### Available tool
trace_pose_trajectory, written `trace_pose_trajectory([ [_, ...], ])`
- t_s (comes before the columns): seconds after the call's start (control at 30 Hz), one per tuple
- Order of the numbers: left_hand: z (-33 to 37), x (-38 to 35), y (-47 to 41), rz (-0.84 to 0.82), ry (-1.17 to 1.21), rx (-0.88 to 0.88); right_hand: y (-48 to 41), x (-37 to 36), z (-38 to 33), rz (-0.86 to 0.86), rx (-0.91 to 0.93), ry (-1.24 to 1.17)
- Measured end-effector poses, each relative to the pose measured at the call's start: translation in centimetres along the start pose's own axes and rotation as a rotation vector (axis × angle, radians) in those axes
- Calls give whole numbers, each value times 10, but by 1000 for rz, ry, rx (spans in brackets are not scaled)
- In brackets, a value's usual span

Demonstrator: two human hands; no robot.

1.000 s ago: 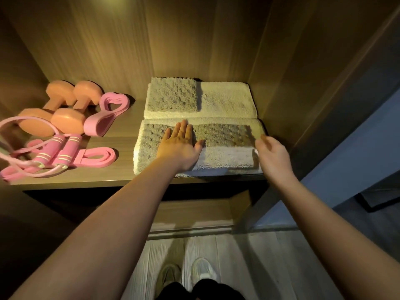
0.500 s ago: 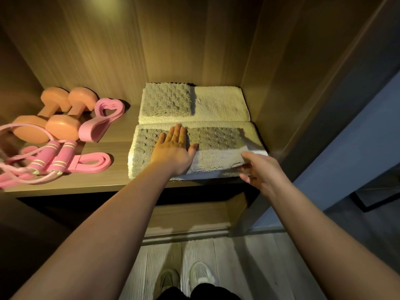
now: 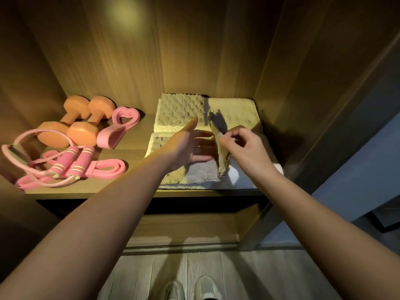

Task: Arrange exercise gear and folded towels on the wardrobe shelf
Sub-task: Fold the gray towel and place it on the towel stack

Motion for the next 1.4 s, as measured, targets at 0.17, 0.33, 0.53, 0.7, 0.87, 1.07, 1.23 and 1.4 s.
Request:
trace_pose_trajectory([
  [0.17,6,10,17,-18,327,17,-1,-42,-16,-231,120,74],
  [0.33,10,45,31,160,320,-60,6,-51,-8,-318,199,235],
  [0.53,-5,81,47,243,332,18,7,-72,11,-426,201,538],
  [0.7,-5,109,62,505,-77,71,7,-90,20,-511,232,729],
  [0.87,6,117,72,630,-383,105,8,-96,25,-491,239,809],
  [1.07,22,119,84,679,-978,172,10,-103,32,-530,232,906],
  [1.23,19,122,94,610,-900,317,11,-107,36,-554,246,955],
  [1.4,15,111,94,496,-804,441,13,-104,33,-538,294,928],
])
Point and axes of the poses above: each hand's wrist, its own y-axis away from the middle knuckle, its own x-axis out of the back of the hand, z = x × y, the point moved 9 cm from there along -y, towards the middle knuckle, and after that the axes turned 6 degrees about -z, right-handed, at the moved point
